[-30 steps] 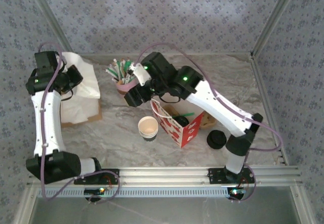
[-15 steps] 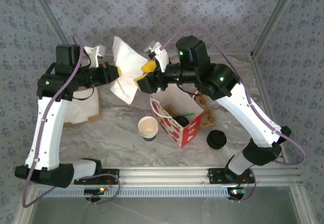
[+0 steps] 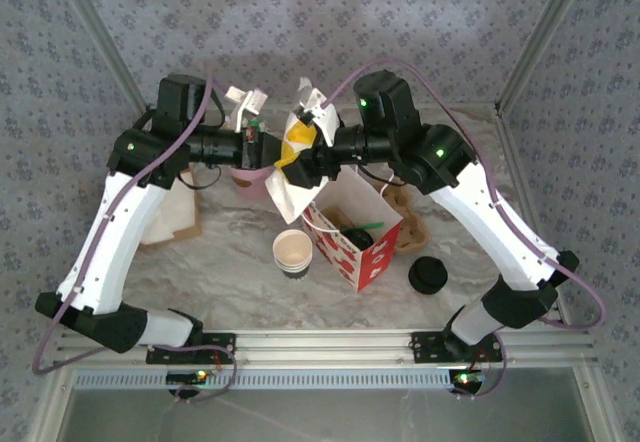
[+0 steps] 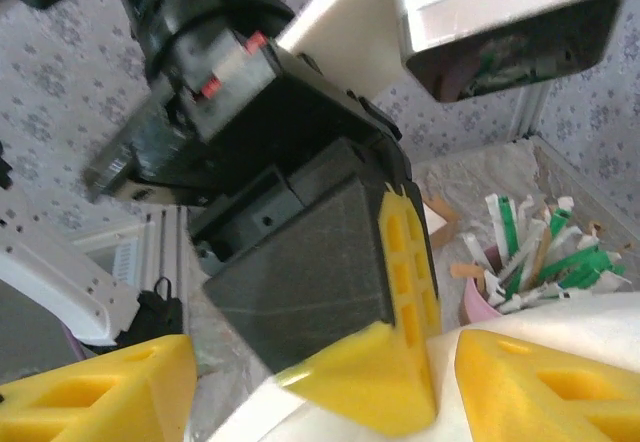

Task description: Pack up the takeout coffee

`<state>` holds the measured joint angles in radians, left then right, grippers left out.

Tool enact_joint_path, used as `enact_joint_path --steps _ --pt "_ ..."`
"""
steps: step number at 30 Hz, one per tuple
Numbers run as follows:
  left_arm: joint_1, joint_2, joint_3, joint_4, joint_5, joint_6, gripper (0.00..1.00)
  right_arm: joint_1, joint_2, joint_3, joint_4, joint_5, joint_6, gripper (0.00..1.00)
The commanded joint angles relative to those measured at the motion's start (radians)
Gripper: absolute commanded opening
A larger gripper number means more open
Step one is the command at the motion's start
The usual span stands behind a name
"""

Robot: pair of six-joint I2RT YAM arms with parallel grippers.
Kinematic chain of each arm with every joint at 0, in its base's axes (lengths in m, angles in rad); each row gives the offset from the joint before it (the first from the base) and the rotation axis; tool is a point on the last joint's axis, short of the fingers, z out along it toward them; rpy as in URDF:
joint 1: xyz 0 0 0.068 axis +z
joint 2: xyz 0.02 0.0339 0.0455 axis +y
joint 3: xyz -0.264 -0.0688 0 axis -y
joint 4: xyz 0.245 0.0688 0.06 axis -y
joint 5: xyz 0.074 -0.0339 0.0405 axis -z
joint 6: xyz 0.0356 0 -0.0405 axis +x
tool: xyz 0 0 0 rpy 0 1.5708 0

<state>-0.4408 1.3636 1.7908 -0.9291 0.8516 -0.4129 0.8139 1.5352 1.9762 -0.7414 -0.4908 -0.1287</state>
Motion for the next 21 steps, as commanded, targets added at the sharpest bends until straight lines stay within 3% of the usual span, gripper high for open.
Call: enact_joint_path --steps 1,9,21 --pt "-0.012 -0.013 0.038 0.086 0.093 -0.023 0.00 0.000 -0.053 -0.057 -0.046 0.045 -0.055 0.71" --pt "-0.022 -0.021 0.028 0.175 0.161 -0.080 0.00 -0.049 -0.179 -0.228 0.041 -0.025 -0.005 0.68" --pt "-0.077 -0.029 -0.051 0.417 0.141 -0.230 0.00 -0.052 -0.219 -0.284 0.116 -0.090 0.055 0.45"
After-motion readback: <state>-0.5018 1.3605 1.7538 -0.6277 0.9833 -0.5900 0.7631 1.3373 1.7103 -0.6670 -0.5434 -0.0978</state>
